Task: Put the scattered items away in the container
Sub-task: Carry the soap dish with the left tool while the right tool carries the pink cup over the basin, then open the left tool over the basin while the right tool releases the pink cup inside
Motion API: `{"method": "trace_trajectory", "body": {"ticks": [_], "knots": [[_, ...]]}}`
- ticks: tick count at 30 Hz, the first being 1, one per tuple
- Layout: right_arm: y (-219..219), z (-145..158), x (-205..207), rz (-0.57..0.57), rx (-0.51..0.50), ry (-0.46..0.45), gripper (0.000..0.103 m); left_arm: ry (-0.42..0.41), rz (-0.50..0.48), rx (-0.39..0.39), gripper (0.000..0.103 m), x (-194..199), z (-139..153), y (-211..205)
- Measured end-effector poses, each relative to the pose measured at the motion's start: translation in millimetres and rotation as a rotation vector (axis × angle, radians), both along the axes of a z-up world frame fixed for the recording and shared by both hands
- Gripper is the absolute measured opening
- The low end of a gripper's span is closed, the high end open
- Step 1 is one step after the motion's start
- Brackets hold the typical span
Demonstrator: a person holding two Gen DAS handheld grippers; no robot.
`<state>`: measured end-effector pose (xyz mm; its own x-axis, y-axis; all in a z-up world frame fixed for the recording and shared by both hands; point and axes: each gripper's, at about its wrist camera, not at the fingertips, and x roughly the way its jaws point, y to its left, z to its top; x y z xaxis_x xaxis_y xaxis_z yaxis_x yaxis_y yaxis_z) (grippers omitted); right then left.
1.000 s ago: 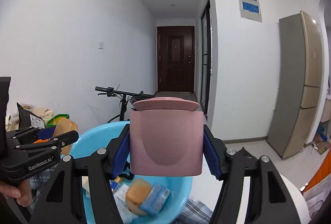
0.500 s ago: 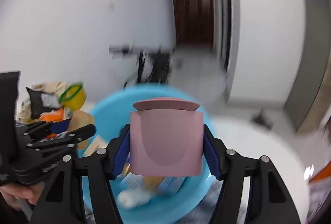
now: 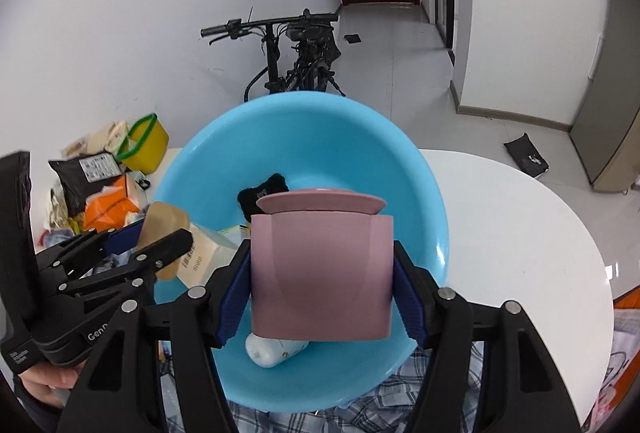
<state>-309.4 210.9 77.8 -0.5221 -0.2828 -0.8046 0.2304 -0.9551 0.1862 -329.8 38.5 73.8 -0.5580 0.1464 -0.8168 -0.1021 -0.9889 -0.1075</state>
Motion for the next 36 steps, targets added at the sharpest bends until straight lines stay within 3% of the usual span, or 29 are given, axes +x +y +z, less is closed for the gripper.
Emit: {"method": "trace_trajectory", "body": {"ticks": [6,10,15,23,24,25,26,27,36], "knots": [[-4,-44,-22,-0.012,-0.019,-0.108,0.063,-0.066,-0.015,0.004,0.045,-16,-33,10],[-4,-61,-25,-0.006,0.014,-0.121,0.063,-0.034,-0.038,-0.046,0.045,-19,-37,17],[-3,-57,-22,0.001,-0.008,-0.113,0.063,-0.045,-0.041,-0.018,0.045,-19,-31,18],[3,-36,-14,-0.014,-0.022,-0.076,0.063,0.017,-0.03,0.024,0.045,-5,-3,16],[4,-34,-13,-0.016,-0.02,-0.071,0.063,0.02,-0.031,0.021,0.046,-4,0,16],[5,-31,-12,-0.019,-0.018,-0.065,0.063,0.021,-0.03,0.016,0.054,-2,2,17],[6,-29,-11,-0.023,-0.016,-0.061,0.063,0.023,-0.026,0.012,0.071,-1,3,17],[7,-27,-11,-0.026,-0.015,-0.058,0.063,0.029,-0.02,0.014,0.077,0,5,17],[4,-20,-9,-0.023,-0.001,-0.04,0.063,0.04,0.007,-0.011,0.078,4,7,12]]}}
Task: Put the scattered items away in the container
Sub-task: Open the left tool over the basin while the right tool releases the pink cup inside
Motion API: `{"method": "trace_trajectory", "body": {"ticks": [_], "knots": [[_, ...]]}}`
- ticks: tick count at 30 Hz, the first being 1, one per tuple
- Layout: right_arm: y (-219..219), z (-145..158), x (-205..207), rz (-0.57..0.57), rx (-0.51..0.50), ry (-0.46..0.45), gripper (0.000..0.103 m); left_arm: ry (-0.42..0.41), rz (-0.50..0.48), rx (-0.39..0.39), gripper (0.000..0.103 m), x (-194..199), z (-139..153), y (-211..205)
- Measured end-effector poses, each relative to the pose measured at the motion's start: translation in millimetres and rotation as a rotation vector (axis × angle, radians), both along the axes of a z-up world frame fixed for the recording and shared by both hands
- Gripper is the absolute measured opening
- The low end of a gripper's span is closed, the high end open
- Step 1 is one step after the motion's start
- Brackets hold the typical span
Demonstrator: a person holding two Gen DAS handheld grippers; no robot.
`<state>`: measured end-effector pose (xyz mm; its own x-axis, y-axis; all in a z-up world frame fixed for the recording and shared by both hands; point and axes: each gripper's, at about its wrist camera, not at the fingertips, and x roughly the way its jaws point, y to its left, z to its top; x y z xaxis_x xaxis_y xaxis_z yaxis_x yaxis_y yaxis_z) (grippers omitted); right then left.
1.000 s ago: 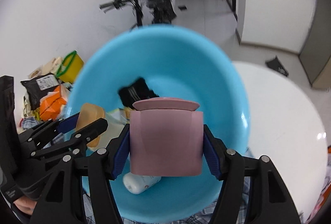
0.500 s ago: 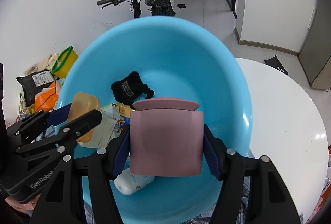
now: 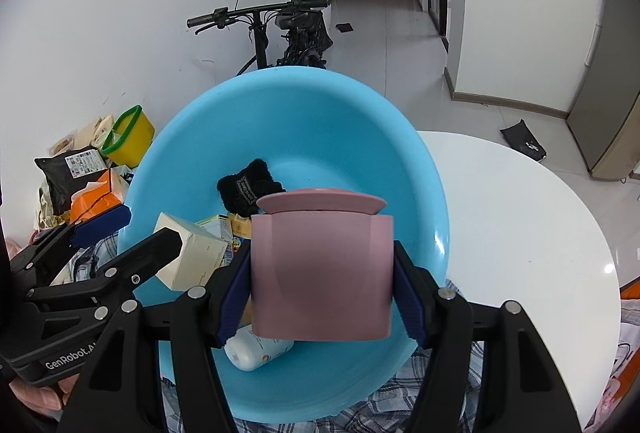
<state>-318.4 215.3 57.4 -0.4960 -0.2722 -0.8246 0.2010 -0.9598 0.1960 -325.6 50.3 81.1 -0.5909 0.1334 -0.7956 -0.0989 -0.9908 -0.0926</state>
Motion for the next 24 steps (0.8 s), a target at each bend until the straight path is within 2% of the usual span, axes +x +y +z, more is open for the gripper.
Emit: {"method": "trace_trajectory", "body": {"ticks": [4,7,10,17,20,22,24], "knots": [[-6,-10,-1,0.012,-0.017,-0.026,0.063,0.014,0.022,-0.01,0.078,1,-3,-6],[-16,-20,-2,0.038,-0.027,-0.057,0.063,0.023,0.078,-0.027,0.078,0,-1,-17],[-31,-28,1,0.084,-0.021,-0.07,0.063,0.031,0.103,-0.003,0.078,2,4,-32],[-62,-40,3,0.134,-0.02,-0.093,0.063,0.044,0.133,-0.003,0.078,8,8,-57],[-68,-40,3,0.131,-0.004,-0.08,0.071,0.037,0.142,0.013,0.078,6,8,-63],[-68,-36,6,0.113,0.027,-0.047,0.083,0.034,0.133,0.016,0.078,6,7,-63],[-65,-33,9,0.106,0.036,-0.02,0.083,0.033,0.129,0.005,0.078,6,6,-62]]}}
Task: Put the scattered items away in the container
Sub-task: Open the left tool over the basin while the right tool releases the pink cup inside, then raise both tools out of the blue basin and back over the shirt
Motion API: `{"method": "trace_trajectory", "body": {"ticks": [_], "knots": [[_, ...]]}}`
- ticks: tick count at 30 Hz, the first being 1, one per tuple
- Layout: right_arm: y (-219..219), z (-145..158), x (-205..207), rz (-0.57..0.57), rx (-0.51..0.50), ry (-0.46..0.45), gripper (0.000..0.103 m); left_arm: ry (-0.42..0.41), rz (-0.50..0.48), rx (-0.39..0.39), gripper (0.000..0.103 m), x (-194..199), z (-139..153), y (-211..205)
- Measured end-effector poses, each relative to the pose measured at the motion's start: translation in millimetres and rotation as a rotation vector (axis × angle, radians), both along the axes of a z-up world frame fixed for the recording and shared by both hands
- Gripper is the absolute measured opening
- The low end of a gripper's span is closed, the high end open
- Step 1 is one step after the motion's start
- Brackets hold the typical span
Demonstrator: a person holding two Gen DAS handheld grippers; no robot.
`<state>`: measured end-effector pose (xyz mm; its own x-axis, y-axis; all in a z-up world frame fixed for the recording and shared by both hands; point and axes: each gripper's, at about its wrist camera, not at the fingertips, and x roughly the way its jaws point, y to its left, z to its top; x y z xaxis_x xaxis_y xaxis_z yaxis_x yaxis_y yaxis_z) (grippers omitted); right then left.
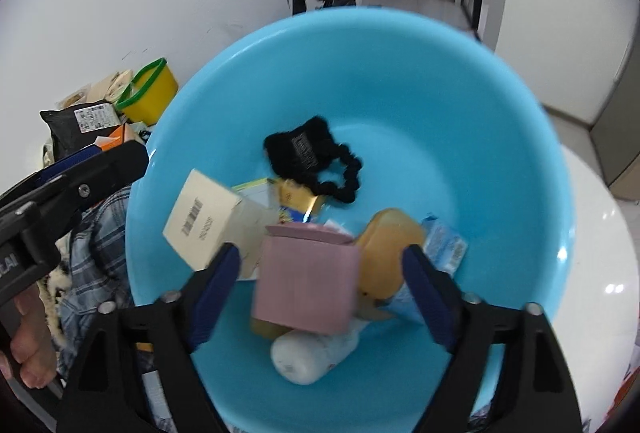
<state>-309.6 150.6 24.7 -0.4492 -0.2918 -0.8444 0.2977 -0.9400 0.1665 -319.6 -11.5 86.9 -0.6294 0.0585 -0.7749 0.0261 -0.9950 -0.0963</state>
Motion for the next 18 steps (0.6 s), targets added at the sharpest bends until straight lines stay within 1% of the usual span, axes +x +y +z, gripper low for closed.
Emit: {"method": "trace_trajectory", "body": {"ticks": [3,6,9,10,12,14,15,16,17,18], "knots": [[5,1,1,0.006,0.001,-0.006,0.083,-0.009,0.006,0.009,0.078,0,-2,1],[12,0,-1,-0.015,0.003,-0.011,0.083,-0.029,0.006,0.015,0.078,-2,-6,4],[21,-1,-3,-0.044,-0.009,-0.01,0.083,-0.017,-0.004,0.007,0.078,0,-6,9],[22,0,-2,-0.049,-0.011,0.003,0.083,-0.007,-0.008,0.002,0.078,1,-6,10],[25,5,3,-0.057,-0.005,0.068,0.083,0.053,-0.021,-0.004,0.078,6,-3,13],[29,13,11,-0.074,-0.009,0.167,0.084,0.127,-0.019,-0.008,0.079,14,2,14],[31,17,16,-0.086,-0.012,0.217,0.087,0.176,-0.015,-0.011,0.08,19,5,14],[35,21,21,-0.107,-0.014,0.274,0.091,0.221,-0.008,-0.015,0.084,24,8,14],[37,24,25,-0.13,-0.017,0.32,0.093,0.263,-0.001,-0.017,0.088,29,11,14],[40,27,29,-0.155,-0.018,0.366,0.095,0.302,0.003,-0.012,0.089,34,14,13]]}}
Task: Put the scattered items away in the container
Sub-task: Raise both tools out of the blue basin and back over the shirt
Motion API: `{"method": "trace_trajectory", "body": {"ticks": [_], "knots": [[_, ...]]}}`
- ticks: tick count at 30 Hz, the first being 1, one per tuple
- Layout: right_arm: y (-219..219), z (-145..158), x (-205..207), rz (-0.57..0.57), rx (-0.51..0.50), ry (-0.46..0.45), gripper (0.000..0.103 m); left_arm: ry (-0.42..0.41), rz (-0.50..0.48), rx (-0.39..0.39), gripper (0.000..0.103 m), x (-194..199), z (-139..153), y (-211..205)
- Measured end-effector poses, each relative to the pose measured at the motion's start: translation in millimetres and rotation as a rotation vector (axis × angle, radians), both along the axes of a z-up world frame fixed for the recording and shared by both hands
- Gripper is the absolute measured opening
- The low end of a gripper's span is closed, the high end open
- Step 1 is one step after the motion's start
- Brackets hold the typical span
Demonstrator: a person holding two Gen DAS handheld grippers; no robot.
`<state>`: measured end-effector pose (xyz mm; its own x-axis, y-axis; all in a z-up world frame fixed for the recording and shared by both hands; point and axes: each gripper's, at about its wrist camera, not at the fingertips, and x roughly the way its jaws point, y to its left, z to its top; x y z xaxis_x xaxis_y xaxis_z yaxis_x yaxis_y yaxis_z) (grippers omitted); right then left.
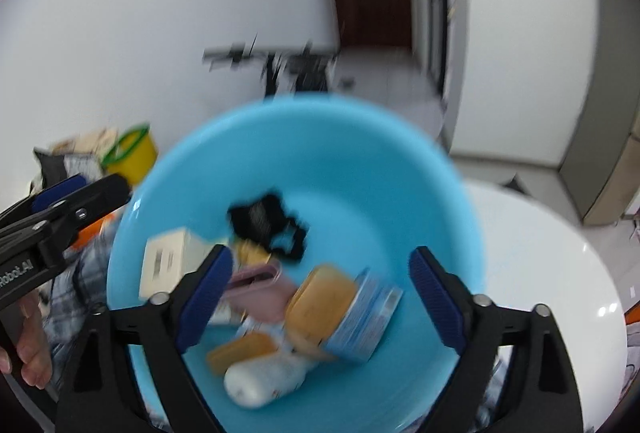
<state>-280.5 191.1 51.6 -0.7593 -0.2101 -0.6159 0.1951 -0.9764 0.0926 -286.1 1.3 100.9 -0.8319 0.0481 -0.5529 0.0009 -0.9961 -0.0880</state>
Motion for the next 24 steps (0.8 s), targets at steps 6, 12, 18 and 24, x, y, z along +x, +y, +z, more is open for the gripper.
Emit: {"method": "trace_trajectory", "body": {"ticks": [6,12,18,24], "knots": [[13,11,23,-0.053,-0.019,0.236,0.103,0.186,-0.008,0.02,0.103,21,13,-3],[11,19,33,-0.015,0.004,0.309,0.103,0.251,-0.036,-0.026,0.103,32,19,4],[20,35,50,-0.061,-0.016,0.35,0.103,0.281,-0.045,-0.034,0.103,59,37,6],[30,55,108,-0.038,-0.039,0.368,0.103,0.223,-0.093,-0.062,0.103,121,47,6]]}}
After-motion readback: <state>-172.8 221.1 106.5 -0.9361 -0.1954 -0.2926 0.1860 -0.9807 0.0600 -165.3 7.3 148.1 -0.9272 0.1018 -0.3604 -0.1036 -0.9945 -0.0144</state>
